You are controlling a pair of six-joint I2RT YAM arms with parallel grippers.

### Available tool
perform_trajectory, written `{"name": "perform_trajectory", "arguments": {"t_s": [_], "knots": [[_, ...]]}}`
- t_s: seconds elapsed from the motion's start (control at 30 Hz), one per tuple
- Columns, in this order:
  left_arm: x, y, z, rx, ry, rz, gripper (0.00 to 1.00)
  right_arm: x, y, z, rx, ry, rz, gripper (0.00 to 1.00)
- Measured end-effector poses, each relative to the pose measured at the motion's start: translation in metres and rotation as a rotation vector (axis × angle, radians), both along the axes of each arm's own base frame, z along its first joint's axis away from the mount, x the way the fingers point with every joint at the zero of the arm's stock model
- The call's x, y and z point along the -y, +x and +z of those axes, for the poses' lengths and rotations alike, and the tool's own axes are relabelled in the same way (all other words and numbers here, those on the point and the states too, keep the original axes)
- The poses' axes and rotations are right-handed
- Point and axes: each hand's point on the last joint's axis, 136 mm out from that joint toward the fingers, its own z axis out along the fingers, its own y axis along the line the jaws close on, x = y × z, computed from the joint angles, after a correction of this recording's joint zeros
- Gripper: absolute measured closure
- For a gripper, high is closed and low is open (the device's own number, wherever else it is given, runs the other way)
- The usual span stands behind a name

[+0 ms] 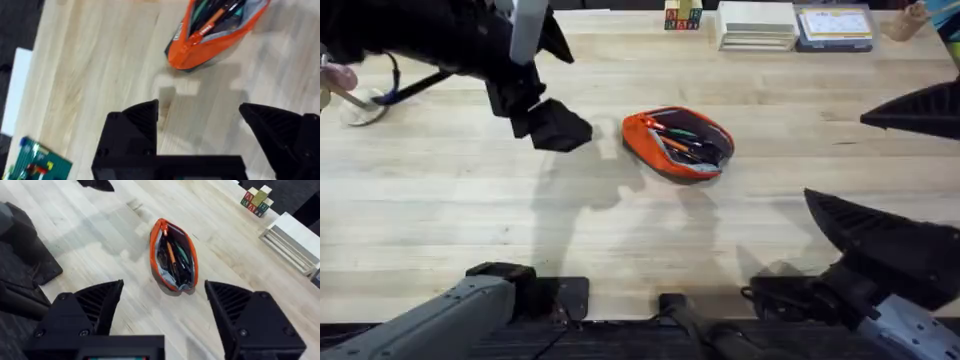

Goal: Unzip the bag, pick up the pens from the table one at a time and place them inside, then zip the bag closed.

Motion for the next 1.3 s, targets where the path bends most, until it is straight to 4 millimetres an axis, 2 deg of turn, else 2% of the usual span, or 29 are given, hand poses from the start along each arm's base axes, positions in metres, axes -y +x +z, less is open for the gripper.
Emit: {"name": "perform_trajectory", "arguments": {"t_s": [0.2,0.23,0.5,0.53,0.7,0.93,1.3], "knots": [[0.007,-0.007,-0.019,-0.019,-0.023,-0.082,0.005,0.000,0.000,0.000,-0.001,0.001,-0.001,0.003],[0.010,-0.008,-0.030,-0.020,-0.031,-0.109,0.005,0.000,0.000,0.000,-0.002,0.002,-0.002,0.003],[0.011,-0.008,-0.062,-0.034,-0.070,-0.127,0.005,0.000,0.000,0.000,-0.005,0.005,-0.004,0.004],[0.001,-0.001,-0.061,-0.016,-0.123,-0.090,0.006,0.000,0.000,0.000,-0.009,0.010,-0.008,0.003],[-0.007,0.008,-0.059,0.023,-0.188,-0.066,0.007,0.000,0.000,0.000,-0.013,0.014,-0.011,0.003],[0.000,0.004,-0.071,0.023,-0.260,-0.090,0.007,0.000,0.000,0.000,-0.013,0.014,-0.011,0.003],[0.003,0.004,-0.068,0.033,-0.286,-0.102,0.006,0.000,0.000,0.001,-0.011,0.016,-0.011,0.003]]}}
